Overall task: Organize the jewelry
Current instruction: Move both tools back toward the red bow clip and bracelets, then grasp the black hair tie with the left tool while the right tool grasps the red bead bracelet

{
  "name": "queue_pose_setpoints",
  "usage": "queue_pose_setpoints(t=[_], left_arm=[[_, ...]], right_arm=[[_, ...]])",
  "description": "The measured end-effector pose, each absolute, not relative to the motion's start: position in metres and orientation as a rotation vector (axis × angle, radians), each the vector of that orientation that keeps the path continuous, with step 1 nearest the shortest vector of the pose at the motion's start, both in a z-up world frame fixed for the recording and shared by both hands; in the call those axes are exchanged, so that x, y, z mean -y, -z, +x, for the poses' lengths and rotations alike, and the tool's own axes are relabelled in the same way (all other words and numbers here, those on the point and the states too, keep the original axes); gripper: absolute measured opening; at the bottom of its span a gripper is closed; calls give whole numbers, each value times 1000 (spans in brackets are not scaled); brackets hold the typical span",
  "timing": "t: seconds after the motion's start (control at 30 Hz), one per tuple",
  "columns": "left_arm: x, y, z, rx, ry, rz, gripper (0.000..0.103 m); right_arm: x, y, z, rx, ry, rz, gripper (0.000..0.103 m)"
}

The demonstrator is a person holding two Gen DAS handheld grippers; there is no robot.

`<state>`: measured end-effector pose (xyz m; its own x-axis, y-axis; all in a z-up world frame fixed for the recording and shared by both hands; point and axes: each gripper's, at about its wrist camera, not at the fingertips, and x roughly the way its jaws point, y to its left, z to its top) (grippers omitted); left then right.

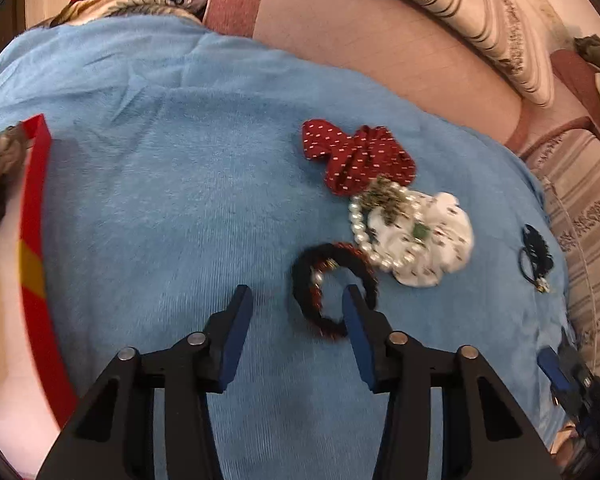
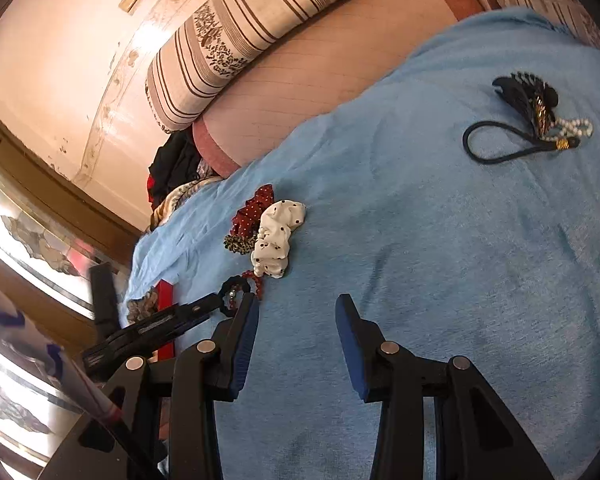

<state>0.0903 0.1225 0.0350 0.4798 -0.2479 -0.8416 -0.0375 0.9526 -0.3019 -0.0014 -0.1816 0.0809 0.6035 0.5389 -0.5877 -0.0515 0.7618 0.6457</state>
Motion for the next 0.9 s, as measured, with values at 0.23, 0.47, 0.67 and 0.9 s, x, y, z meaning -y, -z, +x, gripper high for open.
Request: queue_pose_setpoints(t=[0.23,0.47,0.67,0.9], left_arm=[[-128,-29,82,-1050,86,-295,9],[-130,-28,18,-1024,82,-203,9],[-136,-26,11,-1000,90,-195,9],[-139,-23,18,-1009,101,-212,9]], right_arm=[[178,-82,0,-867,-391,622,43],[148,-73,10,-936,-467,606,44],[98,-61,38,-1006,-507,538,42],[55,-33,78,-1076,-411,441,42]])
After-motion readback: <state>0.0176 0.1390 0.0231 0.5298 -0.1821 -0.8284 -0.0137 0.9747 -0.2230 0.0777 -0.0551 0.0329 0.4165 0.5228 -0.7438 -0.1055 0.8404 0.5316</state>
